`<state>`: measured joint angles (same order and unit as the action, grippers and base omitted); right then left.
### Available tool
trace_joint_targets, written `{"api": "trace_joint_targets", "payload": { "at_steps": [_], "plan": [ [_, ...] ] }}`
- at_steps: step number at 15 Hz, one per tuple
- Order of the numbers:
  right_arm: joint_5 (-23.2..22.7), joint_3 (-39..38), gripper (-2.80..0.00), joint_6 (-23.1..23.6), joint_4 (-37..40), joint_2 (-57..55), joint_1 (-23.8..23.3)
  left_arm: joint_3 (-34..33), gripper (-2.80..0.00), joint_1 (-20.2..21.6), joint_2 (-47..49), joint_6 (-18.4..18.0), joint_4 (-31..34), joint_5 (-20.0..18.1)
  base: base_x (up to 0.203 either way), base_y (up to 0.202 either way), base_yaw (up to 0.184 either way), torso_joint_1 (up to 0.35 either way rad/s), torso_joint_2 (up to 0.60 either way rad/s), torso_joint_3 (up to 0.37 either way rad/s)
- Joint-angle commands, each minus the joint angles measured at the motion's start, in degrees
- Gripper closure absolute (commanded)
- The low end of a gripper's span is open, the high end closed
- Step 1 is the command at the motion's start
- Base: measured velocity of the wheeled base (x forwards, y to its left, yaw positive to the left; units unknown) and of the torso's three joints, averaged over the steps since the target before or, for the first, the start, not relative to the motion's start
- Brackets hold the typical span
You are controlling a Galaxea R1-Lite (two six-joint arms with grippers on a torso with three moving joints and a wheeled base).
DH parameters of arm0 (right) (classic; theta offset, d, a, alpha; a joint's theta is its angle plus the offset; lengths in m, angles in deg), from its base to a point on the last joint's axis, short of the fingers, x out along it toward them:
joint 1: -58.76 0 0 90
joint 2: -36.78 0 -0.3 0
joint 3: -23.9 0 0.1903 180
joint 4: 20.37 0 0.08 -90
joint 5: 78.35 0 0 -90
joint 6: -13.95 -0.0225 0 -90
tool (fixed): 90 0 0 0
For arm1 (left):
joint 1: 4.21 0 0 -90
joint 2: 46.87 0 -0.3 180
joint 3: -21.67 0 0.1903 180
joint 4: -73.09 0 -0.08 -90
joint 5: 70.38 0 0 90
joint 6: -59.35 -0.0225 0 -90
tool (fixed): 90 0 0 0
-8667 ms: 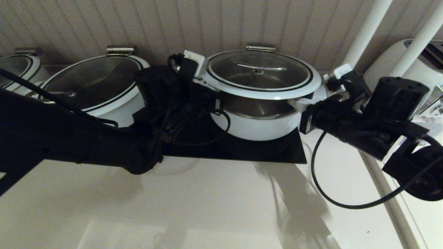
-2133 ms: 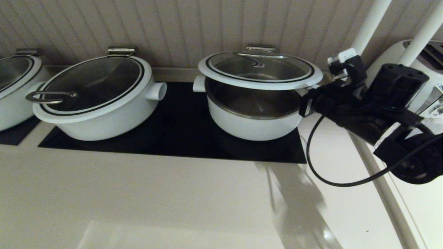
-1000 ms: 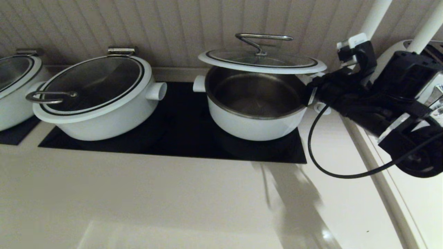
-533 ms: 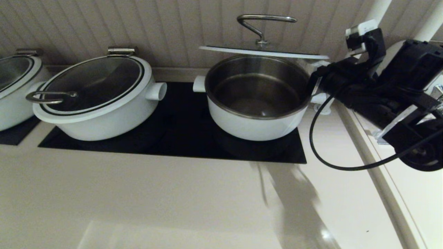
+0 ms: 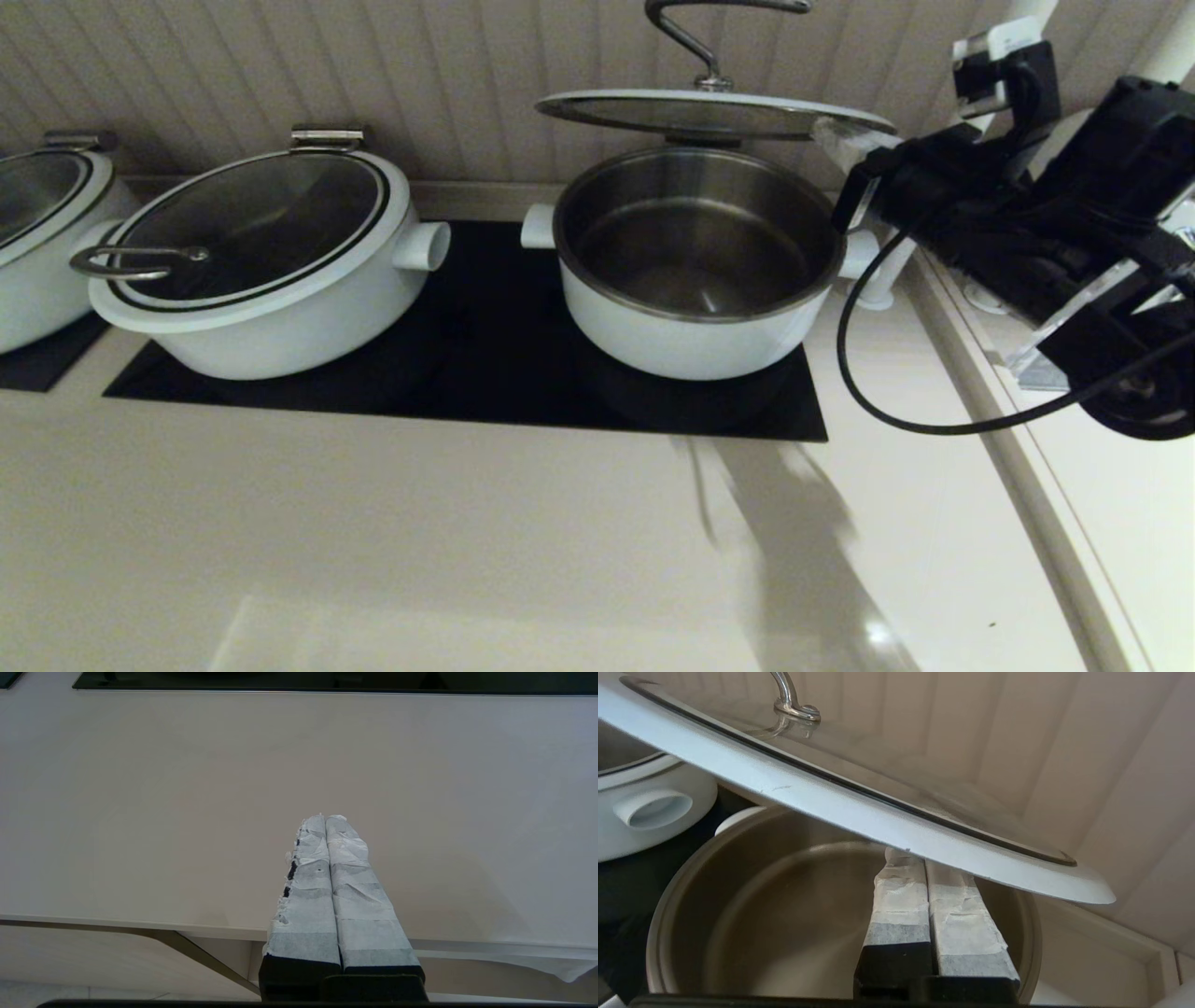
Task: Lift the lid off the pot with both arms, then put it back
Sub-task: Open the pot lid completely
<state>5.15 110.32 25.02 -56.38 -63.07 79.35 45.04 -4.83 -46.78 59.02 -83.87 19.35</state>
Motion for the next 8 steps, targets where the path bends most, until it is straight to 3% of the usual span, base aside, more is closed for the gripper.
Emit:
{"api": "trace_joint_targets", "payload": {
  "at_steps": [1, 8],
  "plan": [
    [-0.01, 0.6, 0.0, 0.09, -0.4, 0.01, -0.11, 0.0, 0.0, 0.01, -0.1, -0.03, -0.02, 0.0, 0.0, 0.0, 0.0, 0.0, 0.0, 0.0],
    [-0.14, 3.13, 0.0, 0.09, -0.4, 0.01, -0.85, 0.0, 0.0, 0.01, -0.1, -0.03, -0.02, 0.0, 0.0, 0.0, 0.0, 0.0, 0.0, 0.0]
  ]
}}
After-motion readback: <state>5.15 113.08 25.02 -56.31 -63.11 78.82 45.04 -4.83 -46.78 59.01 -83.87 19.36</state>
